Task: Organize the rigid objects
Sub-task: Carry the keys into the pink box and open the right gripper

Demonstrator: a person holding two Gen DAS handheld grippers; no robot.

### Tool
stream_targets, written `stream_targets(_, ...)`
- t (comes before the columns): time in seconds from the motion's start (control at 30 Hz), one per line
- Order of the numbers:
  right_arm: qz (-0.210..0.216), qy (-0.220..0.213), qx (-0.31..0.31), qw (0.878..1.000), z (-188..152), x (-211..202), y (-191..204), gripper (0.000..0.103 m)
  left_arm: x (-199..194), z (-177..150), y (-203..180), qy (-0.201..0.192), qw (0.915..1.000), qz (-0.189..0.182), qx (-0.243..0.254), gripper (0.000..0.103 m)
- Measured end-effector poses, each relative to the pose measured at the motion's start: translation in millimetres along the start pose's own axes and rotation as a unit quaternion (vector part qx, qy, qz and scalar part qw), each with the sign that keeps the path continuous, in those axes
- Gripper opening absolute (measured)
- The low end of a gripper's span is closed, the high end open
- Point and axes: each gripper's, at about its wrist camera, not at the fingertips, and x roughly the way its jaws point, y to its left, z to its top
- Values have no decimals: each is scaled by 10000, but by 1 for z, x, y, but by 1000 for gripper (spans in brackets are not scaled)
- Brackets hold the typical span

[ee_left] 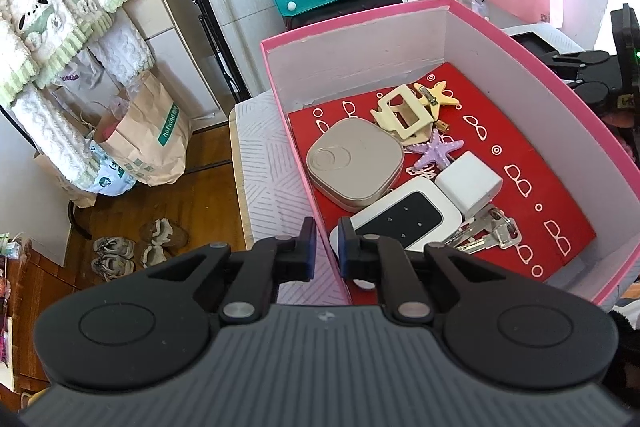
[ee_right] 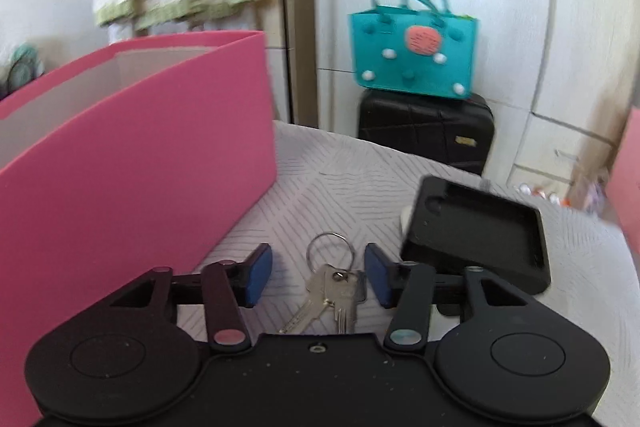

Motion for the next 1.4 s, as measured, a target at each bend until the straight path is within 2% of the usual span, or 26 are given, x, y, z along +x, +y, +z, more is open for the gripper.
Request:
stream_targets(0.03, 5, 20, -66, 10000, 1, -1, 1, 6, -1, 0, 0, -4, 10000, 13, 12, 10)
stream_targets(0.07, -5, 32, -69, 10000, 2, -3, 1, 5, -2, -1, 0, -13, 10000, 13, 15, 10)
stream_targets(0.4, 179, -327, 154, 9992, 14, -44, 5, 4, -6, -4, -1, -89, 10000, -12, 20, 10)
stream_targets(0.67, 205, -916, -117, 9955, 49, -99, 28, 4, -10, -8, 0, -159, 9998, -88, -40, 11)
stream_targets(0.8, 224, -1212, -247, 9921, 70, -123, 40, 4, -11, -10, 3, -73, 9996, -224, -127, 12)
stream_targets(1.0, 641, -1532, -239, 9858, 92, -149, 58, 4, -16, -18, 4, -67, 9993, -344, -159, 12)
stream_targets(1.2, 1078, -1540, -426, 9812, 92, -150, 82, 5, -23, -25, 3, -61, 9987, -468, -178, 15)
stream_targets(1.4, 1203, -1064, -548, 9855, 74, -116, 101, 5, -26, -28, 3, -69, 9984, -532, -184, 17)
